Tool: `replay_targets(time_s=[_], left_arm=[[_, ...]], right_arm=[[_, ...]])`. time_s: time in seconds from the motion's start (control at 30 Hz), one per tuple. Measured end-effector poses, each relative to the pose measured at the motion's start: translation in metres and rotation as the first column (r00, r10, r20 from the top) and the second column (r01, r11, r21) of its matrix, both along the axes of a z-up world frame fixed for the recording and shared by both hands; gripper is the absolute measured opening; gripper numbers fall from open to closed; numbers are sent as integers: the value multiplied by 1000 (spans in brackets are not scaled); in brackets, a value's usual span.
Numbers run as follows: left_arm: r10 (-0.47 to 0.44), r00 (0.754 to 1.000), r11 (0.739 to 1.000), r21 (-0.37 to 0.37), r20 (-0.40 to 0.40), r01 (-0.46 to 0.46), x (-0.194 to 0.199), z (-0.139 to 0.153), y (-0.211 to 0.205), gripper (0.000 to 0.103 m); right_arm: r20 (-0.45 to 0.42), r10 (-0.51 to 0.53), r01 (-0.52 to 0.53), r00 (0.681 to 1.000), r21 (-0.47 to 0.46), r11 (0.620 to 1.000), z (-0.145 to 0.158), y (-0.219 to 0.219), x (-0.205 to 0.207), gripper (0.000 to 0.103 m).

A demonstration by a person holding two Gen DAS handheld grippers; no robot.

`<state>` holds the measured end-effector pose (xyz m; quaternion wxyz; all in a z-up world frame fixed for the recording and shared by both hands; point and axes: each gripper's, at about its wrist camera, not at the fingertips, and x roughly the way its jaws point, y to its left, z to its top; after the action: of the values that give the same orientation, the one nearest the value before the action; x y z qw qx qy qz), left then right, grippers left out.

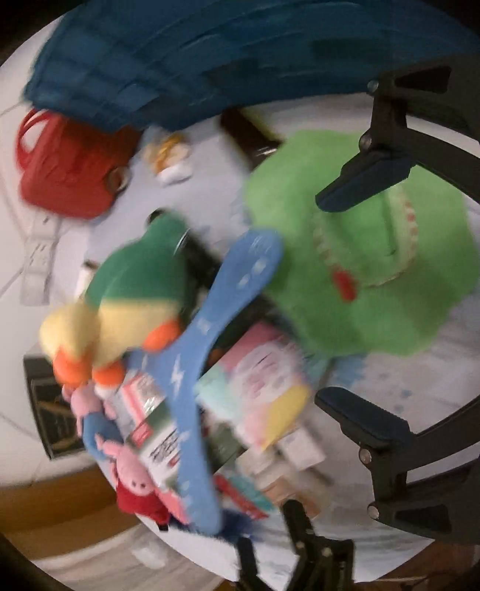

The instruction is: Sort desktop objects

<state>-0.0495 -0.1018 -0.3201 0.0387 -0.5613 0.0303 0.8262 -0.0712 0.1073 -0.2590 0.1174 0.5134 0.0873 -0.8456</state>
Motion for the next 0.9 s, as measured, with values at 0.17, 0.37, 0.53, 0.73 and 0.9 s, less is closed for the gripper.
replay_targets(time_s=[0.17, 0.37, 0.53, 0.73, 0.9], left_arm=[[15, 1000, 1000, -2, 16, -15, -17, -18, 11, 99], [8, 1000, 998, 67, 15, -9, -15, -6, 21, 72], [49, 999, 996, 78, 22, -50, -18, 0, 1, 73], [75, 996, 997, -13, 48, -75, -20, -2, -28, 76], [11, 1000, 989, -145, 13, -9, -34, -3, -11, 78]], right_arm=[[57, -83, 84, 995, -13, 996, -16, 27, 6, 97], [93, -127, 129, 988, -18, 992, -35, 46, 11, 96], [138, -146, 155, 980, -56, 986, -45, 55, 13, 95], [131, -61, 66, 989, -35, 997, -54, 26, 8, 103], [155, -30, 33, 987, -12, 999, -81, 11, 3, 103]])
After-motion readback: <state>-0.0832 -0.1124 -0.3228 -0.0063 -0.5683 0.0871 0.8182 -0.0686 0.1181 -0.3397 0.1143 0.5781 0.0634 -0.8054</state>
